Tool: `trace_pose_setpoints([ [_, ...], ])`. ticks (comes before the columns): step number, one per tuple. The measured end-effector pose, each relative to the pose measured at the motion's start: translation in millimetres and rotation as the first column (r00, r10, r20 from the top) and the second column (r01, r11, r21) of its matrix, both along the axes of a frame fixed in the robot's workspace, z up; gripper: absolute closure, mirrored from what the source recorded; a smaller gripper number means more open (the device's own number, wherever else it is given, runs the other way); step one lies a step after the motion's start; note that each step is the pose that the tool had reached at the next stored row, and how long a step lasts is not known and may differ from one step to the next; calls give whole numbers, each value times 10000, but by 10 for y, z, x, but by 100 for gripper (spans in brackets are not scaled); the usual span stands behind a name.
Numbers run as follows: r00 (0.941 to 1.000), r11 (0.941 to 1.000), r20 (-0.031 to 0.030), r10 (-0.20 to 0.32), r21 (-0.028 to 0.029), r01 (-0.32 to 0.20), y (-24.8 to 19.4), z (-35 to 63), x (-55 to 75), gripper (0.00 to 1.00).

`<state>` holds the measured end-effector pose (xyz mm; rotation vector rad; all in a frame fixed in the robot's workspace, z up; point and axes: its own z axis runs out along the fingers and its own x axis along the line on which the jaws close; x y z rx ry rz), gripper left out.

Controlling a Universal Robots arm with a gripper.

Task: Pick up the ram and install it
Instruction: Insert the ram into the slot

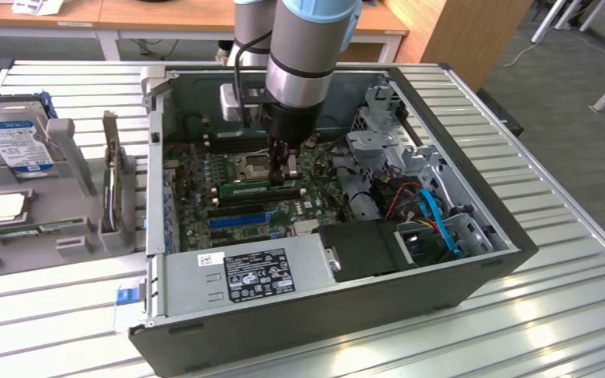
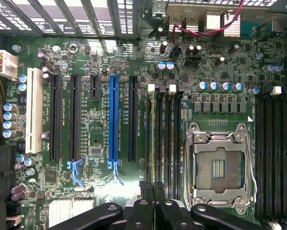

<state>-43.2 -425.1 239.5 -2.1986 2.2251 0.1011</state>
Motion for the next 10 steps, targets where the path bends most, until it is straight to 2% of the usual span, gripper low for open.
trace_pose_setpoints([
  [4, 10000, 10000, -24, 2, 0, -2, 0, 0, 3, 89],
  [10, 10000, 10000, -24, 0, 4, 0, 0, -8, 3, 89],
])
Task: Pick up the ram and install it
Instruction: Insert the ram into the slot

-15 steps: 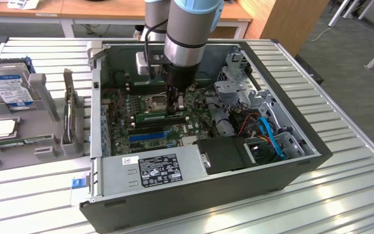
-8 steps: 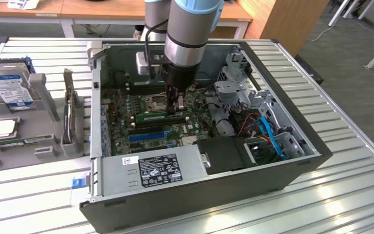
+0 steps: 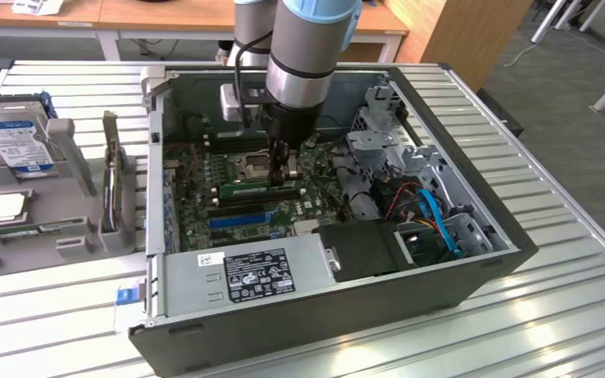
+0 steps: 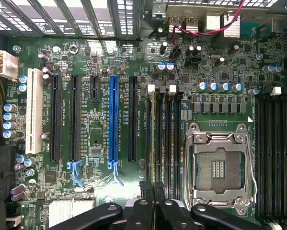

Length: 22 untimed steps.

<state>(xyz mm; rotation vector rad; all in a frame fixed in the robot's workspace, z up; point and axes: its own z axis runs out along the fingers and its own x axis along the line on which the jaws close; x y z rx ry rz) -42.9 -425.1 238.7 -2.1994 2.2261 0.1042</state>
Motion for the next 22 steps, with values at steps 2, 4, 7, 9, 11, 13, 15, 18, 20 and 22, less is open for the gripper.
trace_pose_setpoints([
  [2, 10000, 10000, -2, 1, -4, -1, 0, -9, 0, 89],
  [4, 10000, 10000, -3, 1, -6, -1, -1, -14, 0, 89],
  [7, 10000, 10000, -2, 0, -4, 0, 0, -18, 0, 89],
  [9, 10000, 10000, -1, 1, -2, -1, 0, -29, 0, 89],
  [11, 10000, 10000, -3, 0, -6, 0, -1, -31, 0, 89],
  [13, 10000, 10000, -3, 1, -6, -1, -1, -33, 0, 89],
  [15, 10000, 10000, -1, 0, -1, 0, 0, -42, 0, 89],
  [18, 10000, 10000, -4, 1, -7, -1, -1, -44, 0, 89],
  [20, 10000, 10000, -2, 10, -4, -10, -1, -46, 0, 89],
  [22, 10000, 10000, -2, 15, -4, -15, -1, -46, 0, 89],
])
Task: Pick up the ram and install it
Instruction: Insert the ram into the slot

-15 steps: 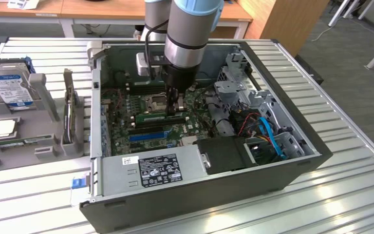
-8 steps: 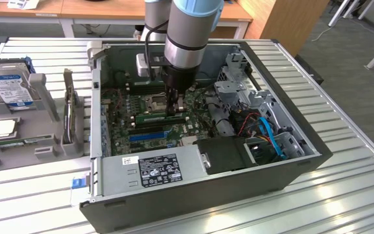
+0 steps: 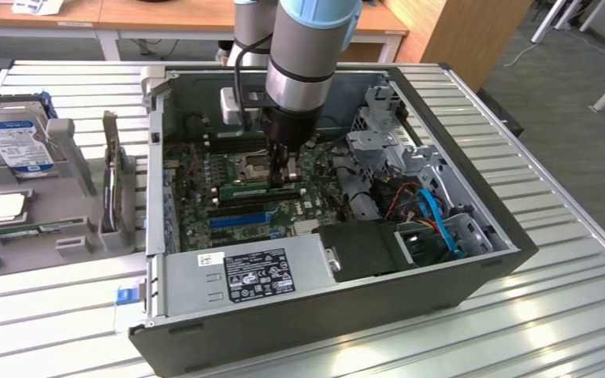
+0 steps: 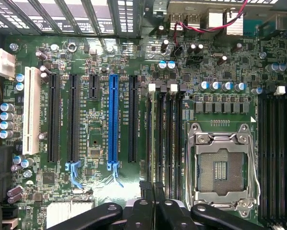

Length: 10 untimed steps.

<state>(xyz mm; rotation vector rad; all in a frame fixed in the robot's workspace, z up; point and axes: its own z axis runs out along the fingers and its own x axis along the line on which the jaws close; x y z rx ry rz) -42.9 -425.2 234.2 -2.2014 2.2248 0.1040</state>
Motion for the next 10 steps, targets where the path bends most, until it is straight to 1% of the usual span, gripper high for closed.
trace_pose_setpoints([
  [10, 10000, 10000, 0, 12, 0, -12, 0, 0, -3, 89],
])
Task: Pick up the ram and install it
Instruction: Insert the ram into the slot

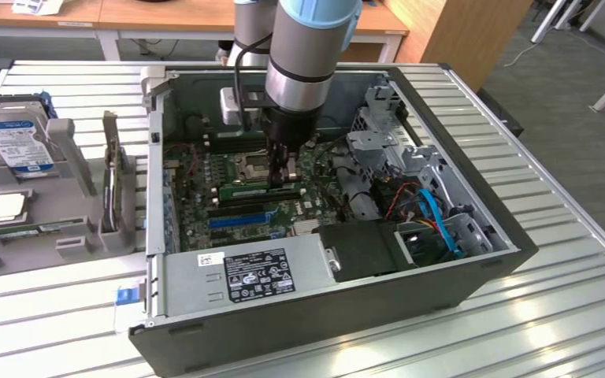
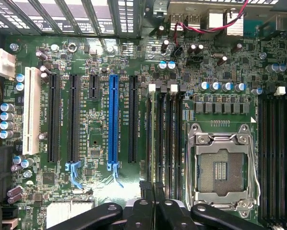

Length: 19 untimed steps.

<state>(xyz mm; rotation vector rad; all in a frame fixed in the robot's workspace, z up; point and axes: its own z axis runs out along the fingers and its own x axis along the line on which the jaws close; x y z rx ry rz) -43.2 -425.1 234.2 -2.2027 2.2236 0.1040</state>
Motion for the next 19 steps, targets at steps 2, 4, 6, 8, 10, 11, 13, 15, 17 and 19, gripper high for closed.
trace_pose_setpoints([
  [2, 10000, 10000, 0, 0, 1, 0, 0, 0, 0, 89],
  [4, 10000, 10000, 1, 1, 2, -1, 2, -1, 0, 89],
  [6, 10000, 10000, 0, 1, 0, -1, 2, 0, 0, 89],
  [8, 10000, 10000, 0, 1, 0, -1, 2, 0, 0, 89],
  [10, 10000, 10000, 0, 0, -1, 0, 2, -2, 0, 89],
  [11, 10000, 10000, 0, 0, -1, 0, 2, -3, 0, 89],
  [13, 10000, 10000, 0, 0, 0, 0, 2, -3, 0, 89],
  [15, 10000, 10000, 1, 0, 2, 0, 2, -7, 0, 89],
  [17, 10000, 10000, 0, 1, 0, -1, 2, -8, 0, 89],
  [19, 10000, 10000, 0, 1, 0, -1, 2, -8, 0, 89],
])
